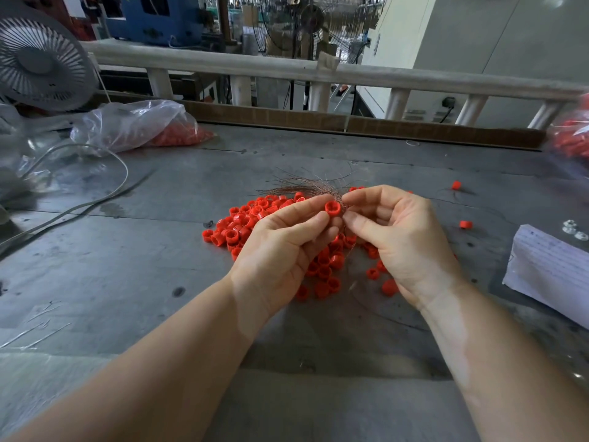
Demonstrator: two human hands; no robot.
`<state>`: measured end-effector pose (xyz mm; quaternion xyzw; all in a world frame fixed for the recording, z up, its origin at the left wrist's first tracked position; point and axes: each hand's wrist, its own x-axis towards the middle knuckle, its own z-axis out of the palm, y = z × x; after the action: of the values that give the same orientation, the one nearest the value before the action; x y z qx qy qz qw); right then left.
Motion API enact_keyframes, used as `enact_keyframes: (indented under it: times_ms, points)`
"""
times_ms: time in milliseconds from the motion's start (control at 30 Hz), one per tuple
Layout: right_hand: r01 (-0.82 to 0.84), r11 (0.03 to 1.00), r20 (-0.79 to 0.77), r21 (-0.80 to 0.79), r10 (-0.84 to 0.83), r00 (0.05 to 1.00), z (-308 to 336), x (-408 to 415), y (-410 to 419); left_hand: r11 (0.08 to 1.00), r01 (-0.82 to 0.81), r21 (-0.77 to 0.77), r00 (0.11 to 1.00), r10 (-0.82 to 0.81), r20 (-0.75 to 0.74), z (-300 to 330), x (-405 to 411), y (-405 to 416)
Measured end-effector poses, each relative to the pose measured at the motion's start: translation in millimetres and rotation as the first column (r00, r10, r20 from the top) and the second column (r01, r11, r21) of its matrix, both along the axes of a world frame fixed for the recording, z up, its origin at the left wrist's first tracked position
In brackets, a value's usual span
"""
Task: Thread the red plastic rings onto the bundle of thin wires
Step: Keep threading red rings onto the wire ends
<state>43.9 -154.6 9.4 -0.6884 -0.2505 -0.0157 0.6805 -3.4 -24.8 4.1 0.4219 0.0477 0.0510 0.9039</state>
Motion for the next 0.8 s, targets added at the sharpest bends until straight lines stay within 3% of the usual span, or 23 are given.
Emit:
enact_keyframes:
  times_ms: [433, 800]
  points:
    - [0.083, 0.993, 0.175, -0.089, -0.066, 0.982, 1.5, 0.4, -0.1, 0.993, -0.030, 0.118, 0.999, 0.025, 0.037, -0.7, -1.7, -0.6]
    - [0.099, 0.991, 0.205, -0.095, -0.078, 0.976, 1.3, 0.4, 0.4, 0.993, -0.041, 0.111, 0.999, 0.042, -0.006, 5.0, -4.3, -2.2]
